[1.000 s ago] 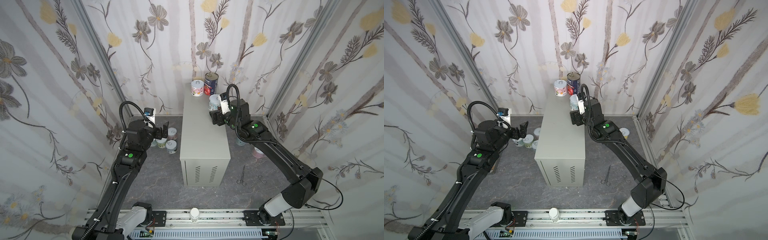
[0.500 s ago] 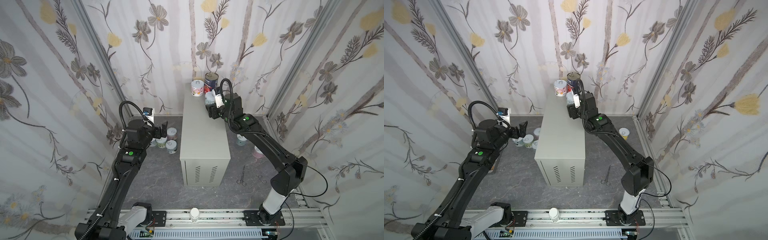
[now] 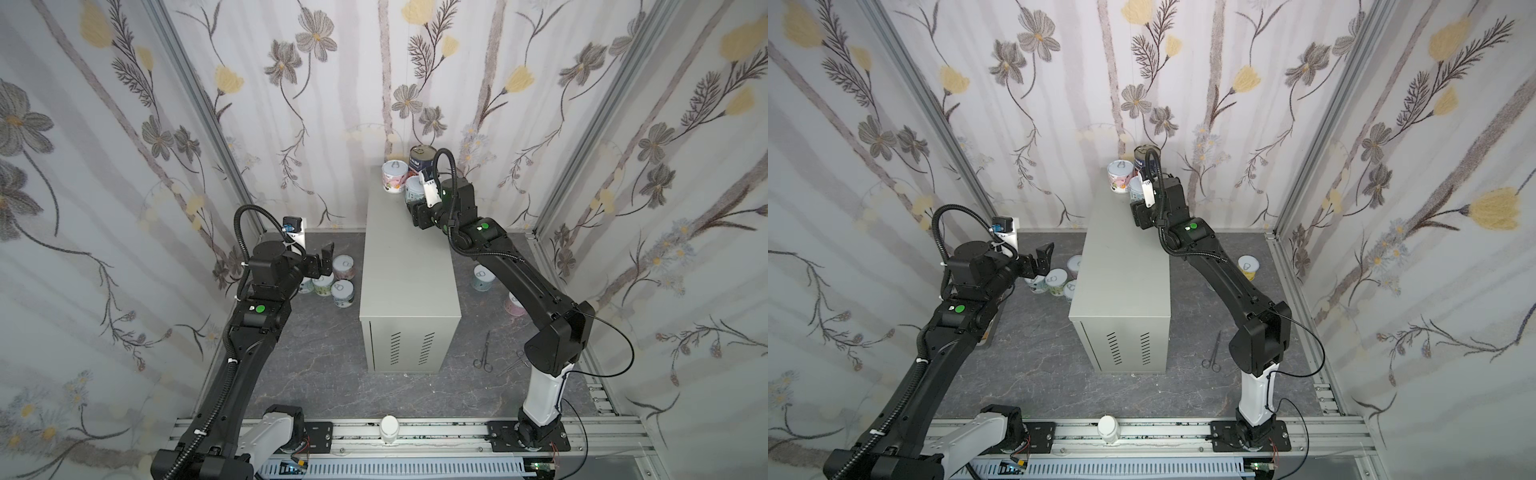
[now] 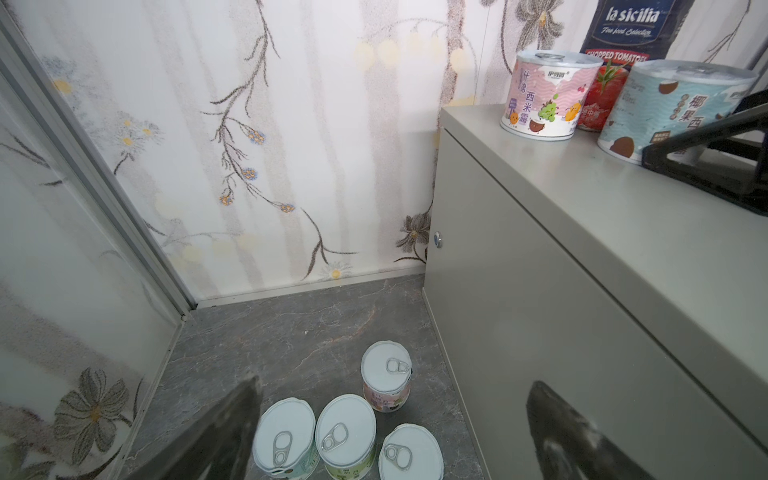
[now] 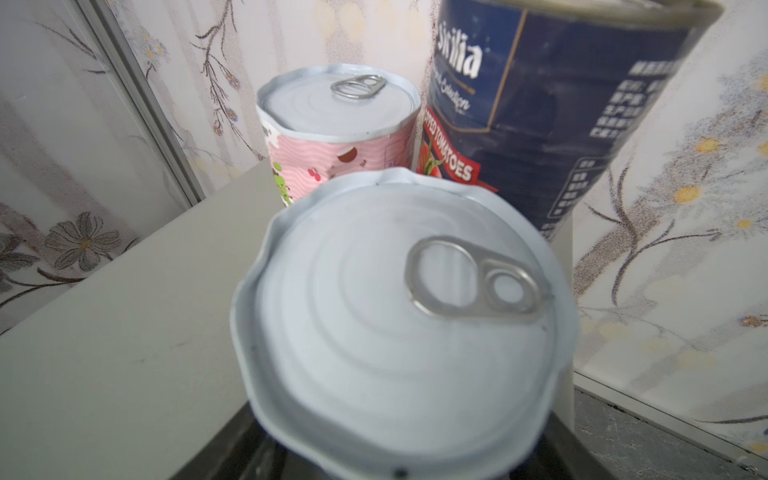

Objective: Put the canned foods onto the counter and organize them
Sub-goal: 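Lower the teal can onto the cabinet top beside the pink can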

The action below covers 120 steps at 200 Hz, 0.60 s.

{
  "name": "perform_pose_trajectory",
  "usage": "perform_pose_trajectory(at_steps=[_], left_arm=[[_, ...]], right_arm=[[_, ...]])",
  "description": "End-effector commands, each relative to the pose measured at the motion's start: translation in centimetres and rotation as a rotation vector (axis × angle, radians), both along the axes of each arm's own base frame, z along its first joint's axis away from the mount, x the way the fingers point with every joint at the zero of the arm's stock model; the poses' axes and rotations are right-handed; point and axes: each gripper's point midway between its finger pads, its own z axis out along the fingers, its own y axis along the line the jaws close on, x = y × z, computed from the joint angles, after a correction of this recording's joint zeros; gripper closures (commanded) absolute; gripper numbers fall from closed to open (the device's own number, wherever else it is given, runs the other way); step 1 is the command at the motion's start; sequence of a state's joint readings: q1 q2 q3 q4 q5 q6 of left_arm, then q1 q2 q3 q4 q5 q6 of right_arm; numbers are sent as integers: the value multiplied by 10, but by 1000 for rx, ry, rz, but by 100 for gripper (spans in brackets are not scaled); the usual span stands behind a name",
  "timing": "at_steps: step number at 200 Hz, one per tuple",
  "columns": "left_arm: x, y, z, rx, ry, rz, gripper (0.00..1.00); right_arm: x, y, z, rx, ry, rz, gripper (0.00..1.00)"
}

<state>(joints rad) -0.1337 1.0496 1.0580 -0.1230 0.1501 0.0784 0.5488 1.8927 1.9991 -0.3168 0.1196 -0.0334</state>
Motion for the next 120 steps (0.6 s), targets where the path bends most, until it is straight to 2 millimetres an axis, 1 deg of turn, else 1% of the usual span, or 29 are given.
perform_pose_trajectory(at_steps=[1,48,120], left_arm=[[1,-2,9,-10,-41,-15,0],[1,-1,10,-11,-42,-14,0],[1,-2,9,-12,-40,-16,0]], right_arm=[[5,-8,-2,-28,-6,-42,29],[9,-16,0,-18,-9,-73,31],[8,-14,2,-9,-13,-60,31]])
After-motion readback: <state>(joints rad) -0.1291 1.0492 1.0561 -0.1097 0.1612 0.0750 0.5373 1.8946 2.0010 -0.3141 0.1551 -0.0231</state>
